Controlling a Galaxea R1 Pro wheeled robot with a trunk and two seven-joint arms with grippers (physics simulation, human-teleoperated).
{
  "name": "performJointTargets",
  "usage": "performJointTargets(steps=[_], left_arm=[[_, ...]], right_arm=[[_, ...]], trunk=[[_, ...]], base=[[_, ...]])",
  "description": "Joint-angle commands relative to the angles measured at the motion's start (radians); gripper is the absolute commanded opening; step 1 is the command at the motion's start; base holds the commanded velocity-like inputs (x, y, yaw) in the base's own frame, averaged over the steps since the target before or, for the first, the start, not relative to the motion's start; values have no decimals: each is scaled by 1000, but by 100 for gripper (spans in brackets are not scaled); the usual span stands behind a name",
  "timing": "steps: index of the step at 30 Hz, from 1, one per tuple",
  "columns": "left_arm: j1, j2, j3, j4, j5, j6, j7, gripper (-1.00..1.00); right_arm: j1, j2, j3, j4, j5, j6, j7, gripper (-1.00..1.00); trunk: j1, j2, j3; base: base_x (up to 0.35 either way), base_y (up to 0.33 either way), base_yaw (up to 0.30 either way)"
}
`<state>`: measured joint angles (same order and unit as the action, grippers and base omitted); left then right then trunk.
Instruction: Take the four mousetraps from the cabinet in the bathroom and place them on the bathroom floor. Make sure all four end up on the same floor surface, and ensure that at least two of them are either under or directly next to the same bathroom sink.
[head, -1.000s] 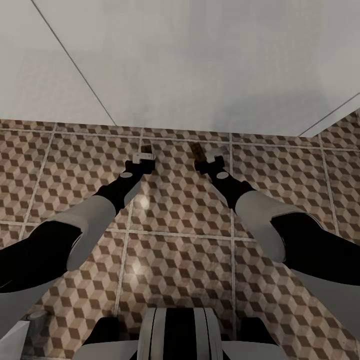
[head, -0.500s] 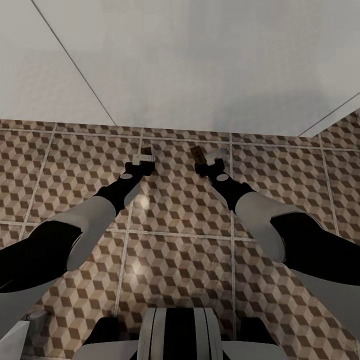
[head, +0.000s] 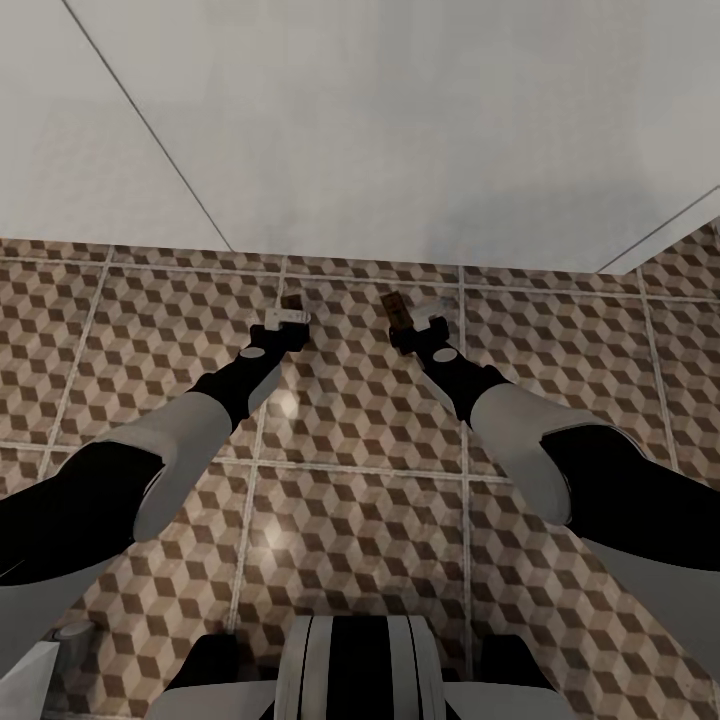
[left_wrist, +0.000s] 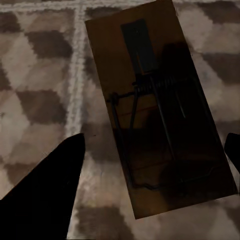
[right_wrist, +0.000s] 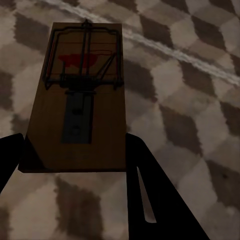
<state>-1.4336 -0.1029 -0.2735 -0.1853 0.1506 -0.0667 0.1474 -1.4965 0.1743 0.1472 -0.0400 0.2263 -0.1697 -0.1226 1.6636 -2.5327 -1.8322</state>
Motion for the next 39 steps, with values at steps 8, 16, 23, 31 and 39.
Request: performJointTargets(steps=[8, 16, 23, 31, 39], left_arm=[[-1, 0, -9, 1, 10, -4, 4, 100], [-1, 0, -9, 1, 10, -4, 4, 100], [-1, 0, -9, 1, 10, -4, 4, 100], [-1, 0, -9, 1, 10, -4, 4, 100], [-1, 0, -9, 1, 10, -4, 4, 100]], right_arm=[[-1, 0, 8, 2, 1, -3, -5, -100], [-1, 0, 8, 2, 1, -19, -6, -100], [-1, 0, 8, 2, 1, -22, -6, -100], [-1, 0, 8, 2, 1, -23, -6, 100], [-1, 0, 8, 2, 1, -24, -6, 100]], trunk=[[0, 0, 0], [0, 0, 0], [0, 0, 0], [0, 0, 0], [0, 0, 0]], base=[[0, 0, 0], [0, 0, 0], [0, 0, 0], [0, 0, 0], [0, 0, 0]])
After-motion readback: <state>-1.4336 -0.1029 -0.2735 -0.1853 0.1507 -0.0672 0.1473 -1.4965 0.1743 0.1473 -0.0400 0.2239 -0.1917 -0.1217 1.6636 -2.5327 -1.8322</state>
